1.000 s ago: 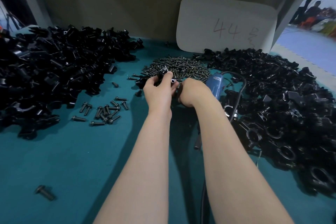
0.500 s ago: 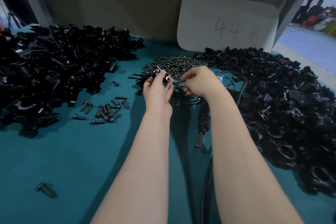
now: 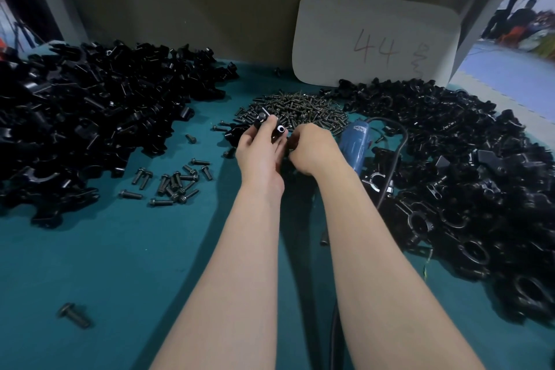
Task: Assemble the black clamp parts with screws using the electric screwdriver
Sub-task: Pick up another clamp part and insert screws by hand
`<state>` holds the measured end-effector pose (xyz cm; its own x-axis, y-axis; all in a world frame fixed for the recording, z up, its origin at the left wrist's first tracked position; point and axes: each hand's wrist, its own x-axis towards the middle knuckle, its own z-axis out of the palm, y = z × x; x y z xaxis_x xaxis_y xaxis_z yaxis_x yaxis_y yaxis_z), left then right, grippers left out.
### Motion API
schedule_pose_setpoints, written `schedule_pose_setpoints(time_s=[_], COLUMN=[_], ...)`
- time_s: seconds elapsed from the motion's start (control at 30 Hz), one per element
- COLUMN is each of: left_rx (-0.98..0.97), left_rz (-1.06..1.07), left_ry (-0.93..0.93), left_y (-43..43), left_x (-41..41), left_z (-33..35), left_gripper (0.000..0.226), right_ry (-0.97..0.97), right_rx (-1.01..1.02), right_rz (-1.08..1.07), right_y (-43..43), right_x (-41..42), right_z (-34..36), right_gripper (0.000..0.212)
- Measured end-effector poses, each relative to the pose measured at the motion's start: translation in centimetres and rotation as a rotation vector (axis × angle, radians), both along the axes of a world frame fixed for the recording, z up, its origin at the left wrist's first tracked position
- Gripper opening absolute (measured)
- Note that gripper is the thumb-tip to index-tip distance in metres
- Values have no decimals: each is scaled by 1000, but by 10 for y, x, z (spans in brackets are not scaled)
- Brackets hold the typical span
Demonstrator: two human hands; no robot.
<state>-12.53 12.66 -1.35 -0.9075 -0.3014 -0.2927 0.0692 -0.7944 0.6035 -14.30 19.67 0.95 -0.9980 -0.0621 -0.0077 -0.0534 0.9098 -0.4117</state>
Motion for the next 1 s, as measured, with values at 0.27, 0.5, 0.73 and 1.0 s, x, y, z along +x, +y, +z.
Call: schedule_pose_setpoints(time_s=[0.27, 0.5, 0.73, 1.0], left_rx=[22, 71, 15, -133], left_rz=[-34, -23, -6, 20], left_ry=[-21, -11, -19, -21], left_y=[-2, -4, -2, 3], left_x=[2, 2, 3, 2], left_z=[-1, 0, 2, 1], left_gripper=[24, 42, 20, 27], right_ry=[65, 65, 153, 162], right_rx=[-521, -597, -388, -405], right_rz=[-55, 59, 76, 58], right_y=[19, 20, 17, 14], right_x=[4, 7, 9, 9], right_z=[31, 37, 32, 30], right_gripper=[22, 20, 19, 17])
